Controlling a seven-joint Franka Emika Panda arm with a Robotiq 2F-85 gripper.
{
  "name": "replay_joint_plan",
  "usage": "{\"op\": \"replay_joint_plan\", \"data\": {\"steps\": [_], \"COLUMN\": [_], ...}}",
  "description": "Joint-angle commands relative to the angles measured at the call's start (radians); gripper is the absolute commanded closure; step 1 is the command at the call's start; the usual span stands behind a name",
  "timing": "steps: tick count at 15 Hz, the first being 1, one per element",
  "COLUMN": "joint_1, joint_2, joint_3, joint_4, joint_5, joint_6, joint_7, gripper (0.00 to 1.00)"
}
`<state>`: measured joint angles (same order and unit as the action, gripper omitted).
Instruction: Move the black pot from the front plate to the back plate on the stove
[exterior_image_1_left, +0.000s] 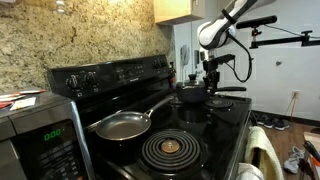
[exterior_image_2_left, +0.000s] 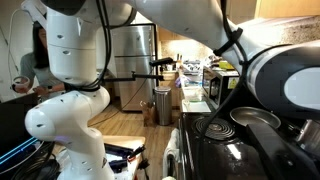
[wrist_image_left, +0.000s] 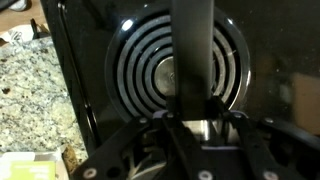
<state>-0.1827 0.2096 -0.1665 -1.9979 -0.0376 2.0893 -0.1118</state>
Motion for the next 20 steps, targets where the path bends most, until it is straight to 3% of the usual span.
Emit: {"op": "replay_joint_plan", "data": {"steps": [1,7,8,10,15,20], "joint_1": [-0.002,-0.003,-0.003,-0.001,0.005,0.004], "joint_2": [-0.128,-0.254,-0.264,-0.273,-0.257,-0.235], "joint_3": [-0.005,-0.024,-0.026,-0.025,-0.022,-0.024], "joint_4": [-0.134,-0.258,-0.266,-0.275,-0.266,-0.268], "joint_5": [-0.002,-0.027,-0.023,-0.014,0.006,0.014], "joint_6": [0.014,0.006,0.009,0.01,0.017,0.043], "joint_7": [0.021,0.052,0.06,0.056,0.039,0.021], "gripper": [0.88,0.88,0.38,0.32,0.01,0.0]}}
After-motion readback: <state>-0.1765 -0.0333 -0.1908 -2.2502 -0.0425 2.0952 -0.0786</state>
